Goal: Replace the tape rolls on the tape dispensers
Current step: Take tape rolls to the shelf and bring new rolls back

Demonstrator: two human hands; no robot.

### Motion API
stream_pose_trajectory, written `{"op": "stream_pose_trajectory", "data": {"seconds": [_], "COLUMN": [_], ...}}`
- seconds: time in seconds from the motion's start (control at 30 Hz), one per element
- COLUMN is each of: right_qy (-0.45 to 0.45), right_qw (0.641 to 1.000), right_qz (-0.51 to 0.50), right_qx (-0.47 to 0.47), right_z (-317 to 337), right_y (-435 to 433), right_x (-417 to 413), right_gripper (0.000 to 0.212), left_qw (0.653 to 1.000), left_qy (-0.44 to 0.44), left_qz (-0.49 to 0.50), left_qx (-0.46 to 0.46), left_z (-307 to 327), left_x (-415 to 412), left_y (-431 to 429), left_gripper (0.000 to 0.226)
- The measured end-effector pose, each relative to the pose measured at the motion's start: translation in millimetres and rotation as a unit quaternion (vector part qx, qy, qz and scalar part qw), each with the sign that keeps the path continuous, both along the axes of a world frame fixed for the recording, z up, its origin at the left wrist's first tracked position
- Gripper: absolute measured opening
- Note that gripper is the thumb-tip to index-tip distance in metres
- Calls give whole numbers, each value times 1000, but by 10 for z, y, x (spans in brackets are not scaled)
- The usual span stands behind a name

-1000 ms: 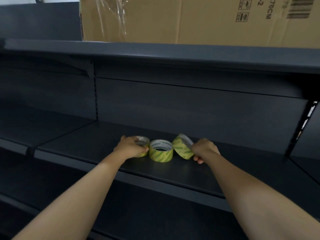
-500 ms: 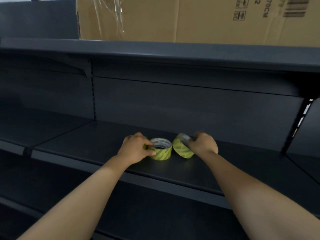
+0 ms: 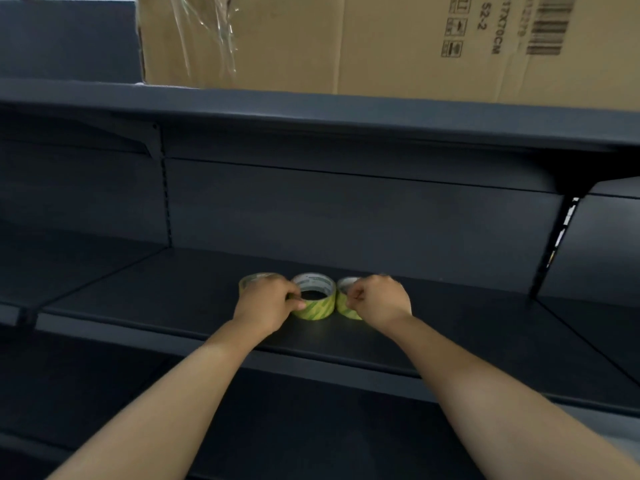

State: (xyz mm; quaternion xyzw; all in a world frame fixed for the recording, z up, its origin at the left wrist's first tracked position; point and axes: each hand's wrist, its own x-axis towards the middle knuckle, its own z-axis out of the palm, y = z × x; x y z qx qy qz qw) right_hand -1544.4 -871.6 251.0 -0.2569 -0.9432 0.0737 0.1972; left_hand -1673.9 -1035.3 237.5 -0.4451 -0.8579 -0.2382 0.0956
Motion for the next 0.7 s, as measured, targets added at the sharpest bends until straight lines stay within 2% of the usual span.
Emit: {"op": "stream_pose_trajectory", "data": {"seconds": [0.3,0.7], "right_qy": [87,162], "right_qw": [987,954], "right_qz": [-96,-213], "right_qx": [90,135], "right_z": [-57,13], "right_y": [69,335], "right_x": [396,1576], "right_gripper": [20,19], "left_qw": [984,969], "left_qy": [163,146], "left_qz": [-43,-164], "left_qx": [59,110], "left_z": [-10,101], "left_x": [252,1203], "left_y": [285,938], "left_gripper": [36,35]}}
